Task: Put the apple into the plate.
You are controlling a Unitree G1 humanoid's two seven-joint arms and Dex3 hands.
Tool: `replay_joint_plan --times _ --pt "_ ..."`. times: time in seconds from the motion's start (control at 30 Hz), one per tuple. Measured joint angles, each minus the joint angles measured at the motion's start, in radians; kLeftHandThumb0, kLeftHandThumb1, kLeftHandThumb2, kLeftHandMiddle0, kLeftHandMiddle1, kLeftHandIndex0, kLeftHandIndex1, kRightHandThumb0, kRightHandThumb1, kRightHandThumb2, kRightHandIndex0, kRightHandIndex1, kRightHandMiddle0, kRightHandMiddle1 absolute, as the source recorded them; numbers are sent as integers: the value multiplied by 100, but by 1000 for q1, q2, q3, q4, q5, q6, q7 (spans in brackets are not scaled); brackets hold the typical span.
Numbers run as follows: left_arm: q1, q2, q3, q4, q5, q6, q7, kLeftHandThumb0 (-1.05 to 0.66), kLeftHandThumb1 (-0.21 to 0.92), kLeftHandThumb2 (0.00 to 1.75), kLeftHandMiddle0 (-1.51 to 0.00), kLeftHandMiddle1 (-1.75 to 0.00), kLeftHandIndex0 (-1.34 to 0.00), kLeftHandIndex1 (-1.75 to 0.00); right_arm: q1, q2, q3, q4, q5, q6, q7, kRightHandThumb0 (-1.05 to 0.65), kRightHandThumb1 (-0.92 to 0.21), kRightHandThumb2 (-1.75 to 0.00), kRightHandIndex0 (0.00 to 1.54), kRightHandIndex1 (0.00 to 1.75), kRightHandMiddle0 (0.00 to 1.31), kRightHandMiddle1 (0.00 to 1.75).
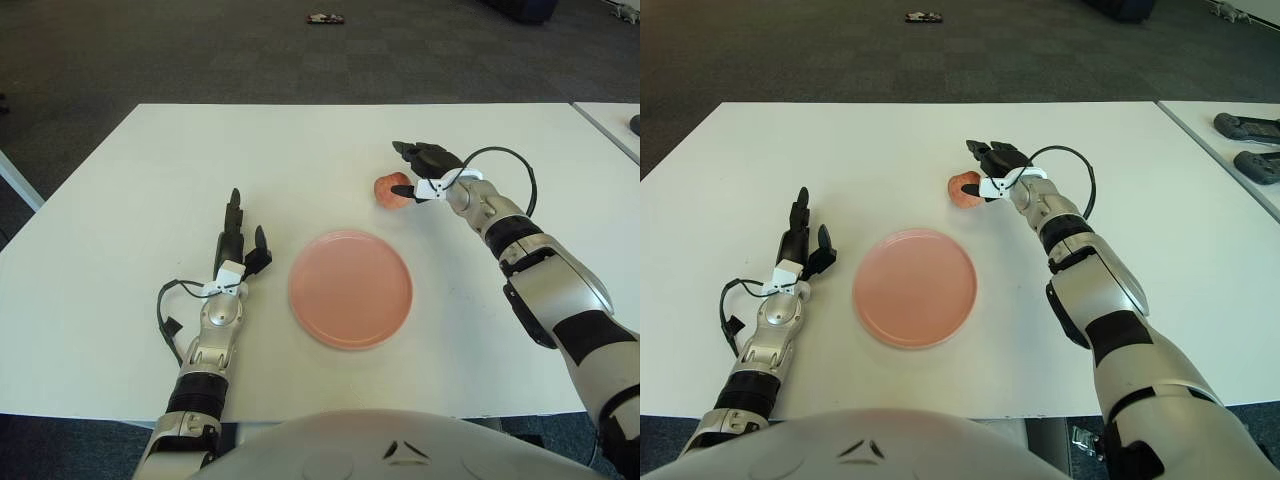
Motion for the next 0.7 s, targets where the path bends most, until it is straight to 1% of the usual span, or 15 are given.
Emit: replay_joint_plan --times 0.57,0.63,0.7 --pt "0 -1 0 0 -3 0 1 -94 92 100 0 0 0 0 0 3 59 19 -34 0 -4 -104 -92 -76 0 0 0 2" --pt "0 -1 0 0 -4 0 1 -94 92 100 0 0 0 0 0 3 64 23 -36 0 -4 -104 -92 -73 0 0 0 2" --pt "0 -1 1 0 -5 0 2 -94 92 100 0 0 0 0 0 3 69 24 -40 1 -6 -105 -92 -63 0 0 0 1"
